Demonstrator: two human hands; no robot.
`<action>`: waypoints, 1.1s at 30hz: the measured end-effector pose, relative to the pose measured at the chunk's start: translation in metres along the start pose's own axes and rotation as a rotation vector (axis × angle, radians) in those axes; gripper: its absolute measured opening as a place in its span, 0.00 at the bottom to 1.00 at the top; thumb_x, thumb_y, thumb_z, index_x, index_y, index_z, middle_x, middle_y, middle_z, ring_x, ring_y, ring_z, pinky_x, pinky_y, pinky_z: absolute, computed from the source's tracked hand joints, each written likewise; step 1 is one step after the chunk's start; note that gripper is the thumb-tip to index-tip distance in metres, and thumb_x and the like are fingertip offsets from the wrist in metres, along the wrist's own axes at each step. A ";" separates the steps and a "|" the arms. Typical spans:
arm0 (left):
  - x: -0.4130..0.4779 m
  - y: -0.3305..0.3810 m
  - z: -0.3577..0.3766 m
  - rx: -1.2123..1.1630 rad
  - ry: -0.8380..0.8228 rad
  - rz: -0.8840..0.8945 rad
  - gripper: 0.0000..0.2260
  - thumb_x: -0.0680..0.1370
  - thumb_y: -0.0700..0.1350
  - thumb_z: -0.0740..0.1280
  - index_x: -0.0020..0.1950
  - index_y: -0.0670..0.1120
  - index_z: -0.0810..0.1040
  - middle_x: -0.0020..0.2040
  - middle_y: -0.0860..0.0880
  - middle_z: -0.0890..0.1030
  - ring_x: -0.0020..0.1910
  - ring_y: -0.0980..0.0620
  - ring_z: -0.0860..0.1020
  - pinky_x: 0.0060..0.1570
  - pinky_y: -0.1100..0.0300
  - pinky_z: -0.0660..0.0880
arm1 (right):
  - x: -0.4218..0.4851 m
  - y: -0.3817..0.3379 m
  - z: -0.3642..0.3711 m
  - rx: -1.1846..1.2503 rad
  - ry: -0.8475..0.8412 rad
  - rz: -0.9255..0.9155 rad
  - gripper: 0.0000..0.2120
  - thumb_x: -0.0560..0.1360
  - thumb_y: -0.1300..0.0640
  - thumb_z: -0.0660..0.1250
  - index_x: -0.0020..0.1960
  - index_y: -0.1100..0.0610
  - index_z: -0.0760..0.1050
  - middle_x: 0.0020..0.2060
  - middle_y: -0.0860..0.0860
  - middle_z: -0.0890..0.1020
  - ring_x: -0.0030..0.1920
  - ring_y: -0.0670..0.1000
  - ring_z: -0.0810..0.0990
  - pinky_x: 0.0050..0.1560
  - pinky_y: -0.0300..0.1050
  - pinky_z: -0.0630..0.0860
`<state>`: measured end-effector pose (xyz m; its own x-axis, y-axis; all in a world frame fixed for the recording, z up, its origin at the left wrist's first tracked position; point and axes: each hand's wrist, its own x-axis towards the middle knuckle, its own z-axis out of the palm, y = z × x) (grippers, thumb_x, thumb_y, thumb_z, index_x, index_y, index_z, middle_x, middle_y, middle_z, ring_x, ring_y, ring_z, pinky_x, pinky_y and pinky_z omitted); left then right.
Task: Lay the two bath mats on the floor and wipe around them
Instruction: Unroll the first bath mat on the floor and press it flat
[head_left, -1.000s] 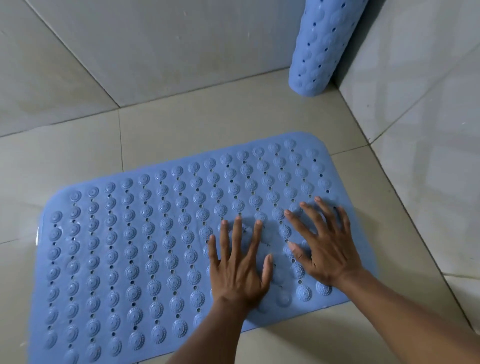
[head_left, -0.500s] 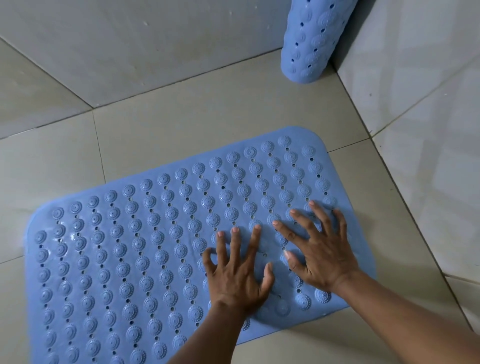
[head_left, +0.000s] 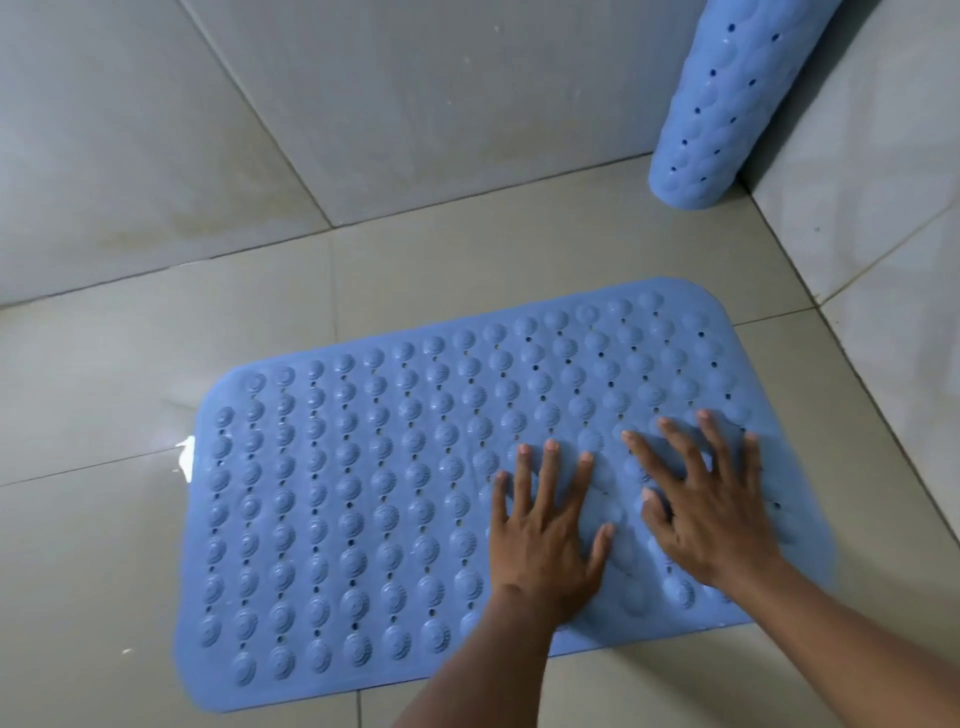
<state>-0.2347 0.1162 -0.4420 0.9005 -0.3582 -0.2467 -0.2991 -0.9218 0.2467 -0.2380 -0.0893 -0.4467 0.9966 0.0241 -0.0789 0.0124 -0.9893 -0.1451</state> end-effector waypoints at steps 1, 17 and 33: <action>-0.009 -0.008 0.001 -0.005 0.011 0.038 0.32 0.79 0.66 0.56 0.82 0.57 0.60 0.82 0.49 0.60 0.81 0.42 0.56 0.74 0.41 0.53 | -0.003 -0.004 0.002 0.004 -0.001 0.022 0.31 0.75 0.44 0.56 0.78 0.44 0.65 0.77 0.53 0.67 0.78 0.66 0.58 0.70 0.78 0.53; -0.130 -0.268 -0.050 0.062 0.148 -0.368 0.32 0.80 0.67 0.46 0.83 0.59 0.51 0.84 0.51 0.51 0.83 0.47 0.47 0.77 0.46 0.43 | 0.004 -0.285 0.036 0.120 -0.056 -0.175 0.29 0.78 0.41 0.53 0.77 0.44 0.65 0.78 0.53 0.66 0.79 0.60 0.60 0.74 0.70 0.56; -0.126 -0.274 -0.026 0.047 0.157 -0.371 0.35 0.76 0.68 0.58 0.82 0.58 0.60 0.81 0.49 0.62 0.81 0.38 0.56 0.72 0.34 0.58 | 0.008 -0.305 0.051 -0.004 0.024 -0.069 0.30 0.74 0.40 0.64 0.75 0.41 0.68 0.69 0.54 0.72 0.73 0.63 0.66 0.62 0.65 0.63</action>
<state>-0.2574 0.4180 -0.4542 0.9862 0.0232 -0.1642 0.0440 -0.9913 0.1240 -0.2379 0.2202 -0.4537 0.9950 0.0886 -0.0454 0.0812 -0.9861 -0.1453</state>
